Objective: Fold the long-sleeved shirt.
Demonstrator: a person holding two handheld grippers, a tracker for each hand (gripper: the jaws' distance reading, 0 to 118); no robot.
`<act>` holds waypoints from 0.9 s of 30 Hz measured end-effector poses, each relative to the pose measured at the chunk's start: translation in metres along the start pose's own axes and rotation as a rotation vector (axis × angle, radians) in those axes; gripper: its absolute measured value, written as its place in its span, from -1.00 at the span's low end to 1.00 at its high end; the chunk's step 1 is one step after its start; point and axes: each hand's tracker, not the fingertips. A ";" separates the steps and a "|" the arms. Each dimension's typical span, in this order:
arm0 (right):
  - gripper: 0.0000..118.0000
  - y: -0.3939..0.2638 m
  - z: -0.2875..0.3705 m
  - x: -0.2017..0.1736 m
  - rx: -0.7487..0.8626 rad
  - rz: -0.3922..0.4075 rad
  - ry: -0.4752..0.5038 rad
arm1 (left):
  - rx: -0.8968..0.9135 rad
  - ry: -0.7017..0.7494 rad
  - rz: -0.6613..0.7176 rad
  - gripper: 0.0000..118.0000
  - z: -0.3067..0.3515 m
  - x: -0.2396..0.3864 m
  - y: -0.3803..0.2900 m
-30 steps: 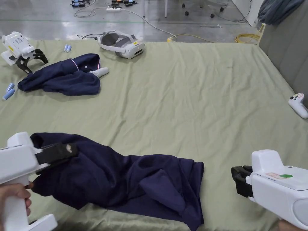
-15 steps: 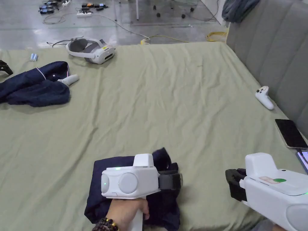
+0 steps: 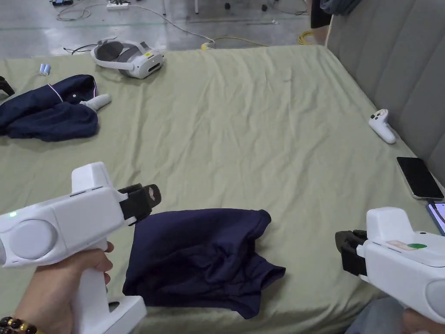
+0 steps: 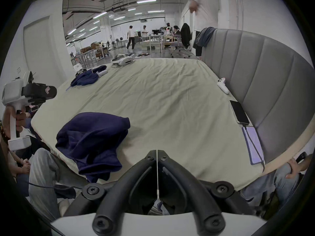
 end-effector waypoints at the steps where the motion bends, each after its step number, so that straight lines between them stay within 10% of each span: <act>1: -1.00 0.001 0.000 -0.002 0.001 0.002 0.001 | -0.043 0.032 -0.031 -0.91 -0.008 0.006 -0.004; 11: -1.00 0.000 0.007 -0.008 -0.013 0.016 -0.010 | -0.398 -0.100 -0.139 -0.91 -0.133 0.087 -0.114; 21: -1.00 -0.001 0.008 -0.011 -0.028 0.009 -0.015 | -0.420 -0.145 -0.004 -0.91 -0.126 0.111 -0.152; 27: -1.00 0.026 -0.022 -0.047 0.019 -0.109 0.236 | -0.166 -0.225 0.037 -0.91 -0.046 0.075 -0.093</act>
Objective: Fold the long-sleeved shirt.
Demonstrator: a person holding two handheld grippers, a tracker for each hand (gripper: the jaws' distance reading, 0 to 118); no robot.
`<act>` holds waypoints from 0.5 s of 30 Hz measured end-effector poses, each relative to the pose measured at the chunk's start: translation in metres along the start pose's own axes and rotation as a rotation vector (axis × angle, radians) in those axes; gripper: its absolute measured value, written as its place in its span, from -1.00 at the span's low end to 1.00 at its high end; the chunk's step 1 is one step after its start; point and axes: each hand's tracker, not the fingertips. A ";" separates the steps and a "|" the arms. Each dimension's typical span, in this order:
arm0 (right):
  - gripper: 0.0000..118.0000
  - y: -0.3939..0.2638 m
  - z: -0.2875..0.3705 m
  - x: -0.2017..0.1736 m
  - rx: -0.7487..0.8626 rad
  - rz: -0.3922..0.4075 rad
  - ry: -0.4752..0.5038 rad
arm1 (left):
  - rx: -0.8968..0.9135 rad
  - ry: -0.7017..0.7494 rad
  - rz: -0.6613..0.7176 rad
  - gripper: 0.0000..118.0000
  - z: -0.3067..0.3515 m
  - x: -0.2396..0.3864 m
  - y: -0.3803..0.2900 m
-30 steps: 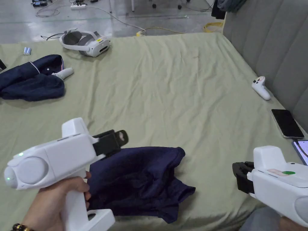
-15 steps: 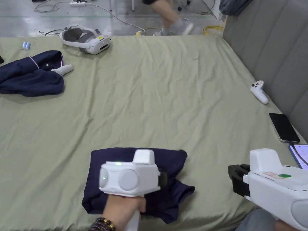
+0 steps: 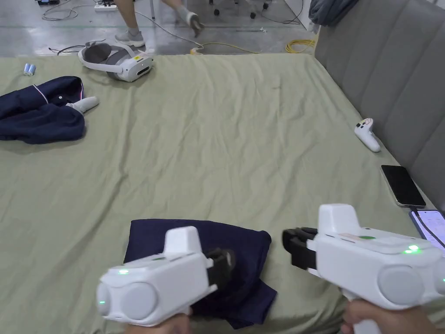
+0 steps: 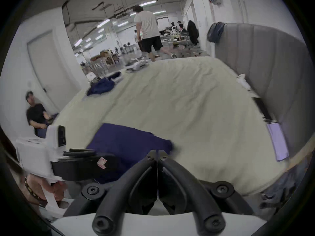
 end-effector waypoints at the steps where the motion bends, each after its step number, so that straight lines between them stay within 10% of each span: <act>1: -1.00 0.003 -0.016 -0.005 -0.007 -0.034 0.057 | 0.041 0.010 0.022 -0.91 0.015 -0.009 0.008; 6: -1.00 -0.021 -0.105 -0.008 -0.193 -0.179 0.193 | 0.107 0.140 0.087 -0.80 0.060 -0.074 0.026; 10: -1.00 -0.053 -0.144 0.021 -0.259 -0.351 0.219 | 0.107 0.124 0.211 0.76 0.077 -0.129 0.027; 12: -1.00 -0.047 -0.135 0.033 -0.270 -0.489 0.270 | 0.114 0.108 0.283 0.84 0.078 -0.152 0.025; 15: -1.00 -0.043 -0.136 0.035 -0.255 -0.373 0.237 | 0.082 0.076 0.372 0.85 0.065 -0.179 0.025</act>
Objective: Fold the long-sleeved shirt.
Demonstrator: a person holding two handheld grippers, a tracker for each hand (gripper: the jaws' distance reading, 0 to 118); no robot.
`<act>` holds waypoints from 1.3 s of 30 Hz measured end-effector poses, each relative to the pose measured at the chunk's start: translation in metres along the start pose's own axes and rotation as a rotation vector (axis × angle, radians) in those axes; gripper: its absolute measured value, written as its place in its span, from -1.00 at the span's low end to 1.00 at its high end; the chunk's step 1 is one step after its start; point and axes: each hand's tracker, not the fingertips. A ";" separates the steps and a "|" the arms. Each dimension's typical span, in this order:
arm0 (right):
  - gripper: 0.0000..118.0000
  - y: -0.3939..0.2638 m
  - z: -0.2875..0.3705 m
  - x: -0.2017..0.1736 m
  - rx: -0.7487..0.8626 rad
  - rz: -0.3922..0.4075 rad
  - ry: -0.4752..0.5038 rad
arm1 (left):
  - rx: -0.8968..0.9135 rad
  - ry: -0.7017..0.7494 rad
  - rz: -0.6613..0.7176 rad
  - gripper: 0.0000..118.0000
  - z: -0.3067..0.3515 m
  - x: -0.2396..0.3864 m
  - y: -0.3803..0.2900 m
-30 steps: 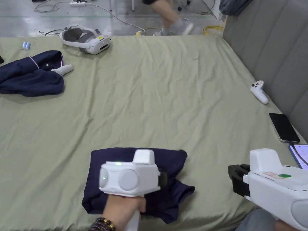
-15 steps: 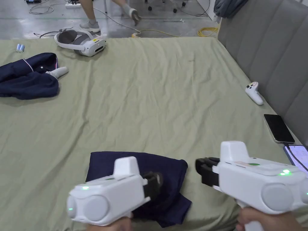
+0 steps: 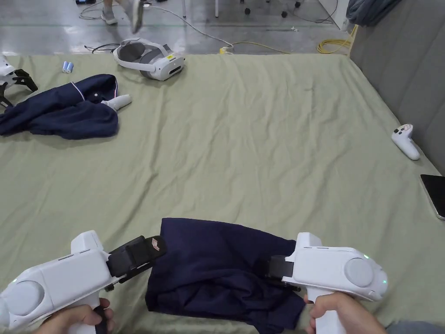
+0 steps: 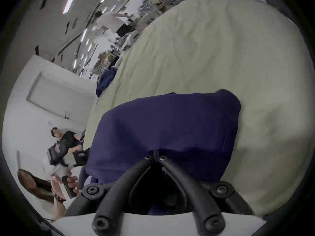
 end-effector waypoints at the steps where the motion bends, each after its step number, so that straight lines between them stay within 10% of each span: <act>1: -1.00 0.000 -0.001 -0.002 0.000 -0.001 -0.003 | -0.026 -0.023 0.014 0.85 -0.010 -0.006 0.001; 8: -1.00 -0.004 -0.001 -0.017 0.012 0.034 -0.053 | -0.165 -0.008 0.025 0.67 -0.095 0.009 -0.020; 10: -1.00 -0.004 0.000 -0.019 0.022 0.049 -0.080 | -0.131 -0.028 -0.075 -0.14 -0.095 0.021 -0.015; 14: -1.00 -0.002 -0.002 -0.028 0.020 0.077 -0.105 | -0.129 0.003 -0.154 -0.34 -0.083 0.042 -0.015; 25: -1.00 0.017 -0.026 -0.183 0.238 0.424 -0.077 | 0.011 0.008 -0.137 -0.37 0.022 -0.018 0.073; 36: -1.00 -0.006 -0.198 -0.357 0.285 0.782 0.055 | 0.171 0.247 -0.088 -0.37 0.173 -0.211 0.225; 39: -1.00 -0.013 -0.218 -0.371 0.237 0.773 0.086 | 0.218 0.348 -0.075 0.19 0.185 -0.247 0.238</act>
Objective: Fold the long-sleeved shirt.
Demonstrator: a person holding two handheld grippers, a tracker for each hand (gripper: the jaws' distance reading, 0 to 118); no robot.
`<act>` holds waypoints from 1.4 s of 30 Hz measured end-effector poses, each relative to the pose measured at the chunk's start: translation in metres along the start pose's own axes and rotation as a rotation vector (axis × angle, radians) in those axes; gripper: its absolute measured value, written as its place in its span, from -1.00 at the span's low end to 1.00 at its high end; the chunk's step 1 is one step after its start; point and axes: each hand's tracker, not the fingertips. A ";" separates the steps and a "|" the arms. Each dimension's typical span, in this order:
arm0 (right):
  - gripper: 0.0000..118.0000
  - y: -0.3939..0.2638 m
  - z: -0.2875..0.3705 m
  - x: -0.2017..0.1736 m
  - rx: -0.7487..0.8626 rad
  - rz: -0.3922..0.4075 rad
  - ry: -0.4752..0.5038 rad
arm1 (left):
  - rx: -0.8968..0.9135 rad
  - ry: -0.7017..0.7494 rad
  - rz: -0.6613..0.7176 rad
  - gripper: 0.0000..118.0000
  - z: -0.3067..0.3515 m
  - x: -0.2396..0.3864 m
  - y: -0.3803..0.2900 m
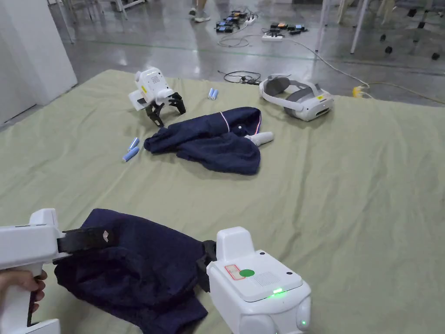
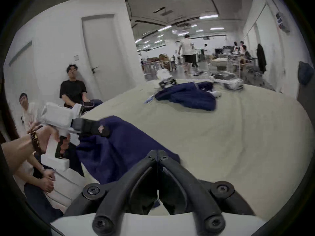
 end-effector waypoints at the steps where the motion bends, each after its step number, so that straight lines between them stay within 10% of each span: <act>1: -1.00 -0.001 -0.002 -0.003 -0.007 0.004 -0.001 | 0.041 0.040 -0.029 0.51 0.003 -0.001 0.002; 3: -1.00 0.000 0.006 -0.001 -0.014 0.003 0.012 | 0.141 0.031 -0.042 0.89 0.018 0.006 0.006; 8: -1.00 0.004 0.071 0.033 0.029 -0.003 -0.029 | 0.267 -0.090 -0.126 0.72 0.063 0.094 -0.009; 11: -1.00 0.011 0.133 0.066 0.098 -0.030 -0.114 | 0.325 -0.178 -0.245 -0.89 0.088 0.172 -0.041; 27: -1.00 -0.007 0.400 0.174 0.488 0.133 -0.743 | 0.660 -0.198 -0.559 -0.93 0.055 0.459 -0.212; 42: -1.00 -0.086 0.401 0.181 0.497 0.081 -0.828 | 0.692 -0.088 -0.637 -0.93 0.045 0.446 -0.271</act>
